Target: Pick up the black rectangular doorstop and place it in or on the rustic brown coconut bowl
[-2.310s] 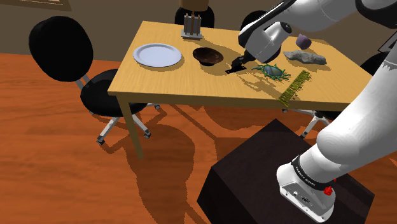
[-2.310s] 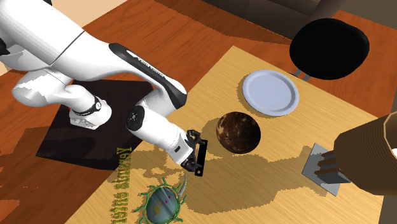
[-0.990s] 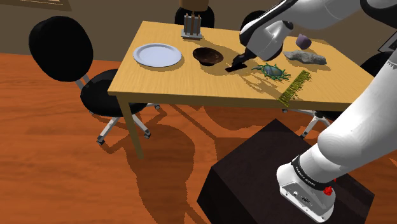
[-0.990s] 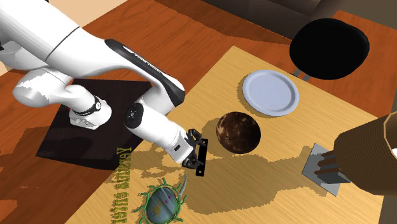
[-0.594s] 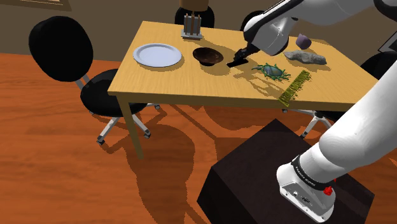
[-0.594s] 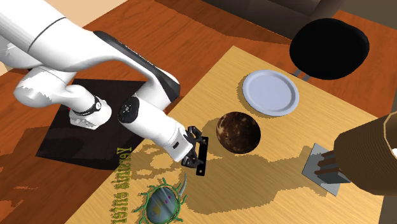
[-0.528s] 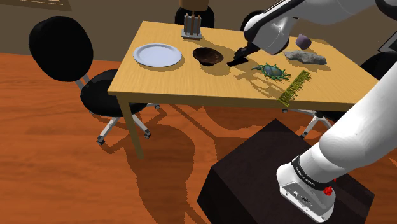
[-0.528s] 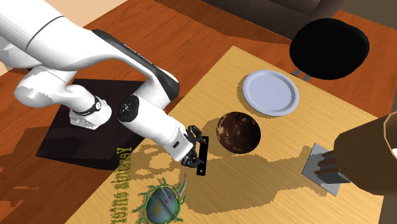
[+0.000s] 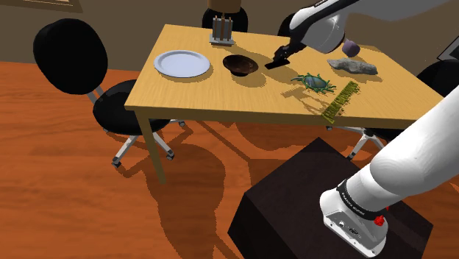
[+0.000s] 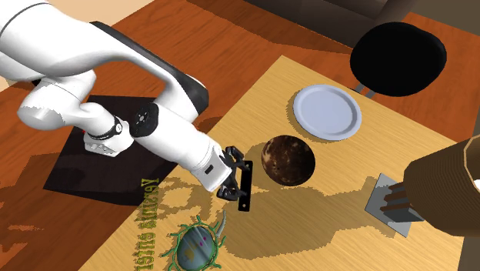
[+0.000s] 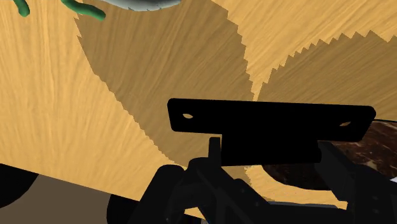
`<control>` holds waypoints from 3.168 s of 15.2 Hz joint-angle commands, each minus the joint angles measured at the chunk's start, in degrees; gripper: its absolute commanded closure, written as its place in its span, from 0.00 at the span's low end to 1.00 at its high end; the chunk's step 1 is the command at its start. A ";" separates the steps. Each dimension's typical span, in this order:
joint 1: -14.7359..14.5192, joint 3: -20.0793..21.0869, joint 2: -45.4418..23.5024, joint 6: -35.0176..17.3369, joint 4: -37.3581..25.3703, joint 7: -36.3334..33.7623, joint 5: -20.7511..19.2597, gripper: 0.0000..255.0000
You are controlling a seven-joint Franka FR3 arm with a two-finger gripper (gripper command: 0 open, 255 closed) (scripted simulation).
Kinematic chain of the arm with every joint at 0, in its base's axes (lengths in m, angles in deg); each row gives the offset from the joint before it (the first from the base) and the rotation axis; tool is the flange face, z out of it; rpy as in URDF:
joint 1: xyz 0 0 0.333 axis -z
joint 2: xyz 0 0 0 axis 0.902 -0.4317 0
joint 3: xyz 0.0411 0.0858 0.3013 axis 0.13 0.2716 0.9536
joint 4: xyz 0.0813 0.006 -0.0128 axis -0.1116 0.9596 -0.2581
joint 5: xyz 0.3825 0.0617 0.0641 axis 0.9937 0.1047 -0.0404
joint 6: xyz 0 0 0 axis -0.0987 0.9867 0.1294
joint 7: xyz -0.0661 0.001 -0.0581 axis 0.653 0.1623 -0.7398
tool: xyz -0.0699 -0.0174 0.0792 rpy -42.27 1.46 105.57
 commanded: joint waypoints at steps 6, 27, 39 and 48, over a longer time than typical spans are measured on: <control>-0.60 -0.36 1.68 3.94 -2.68 -6.82 -6.58 1.00; -10.02 0.68 -18.05 6.63 -26.14 -30.03 -19.67 1.00; -9.23 1.78 -22.17 0.64 -24.28 -29.01 -18.40 1.00; -9.23 1.78 -22.17 0.64 -24.28 -29.00 -18.40 0.00</control>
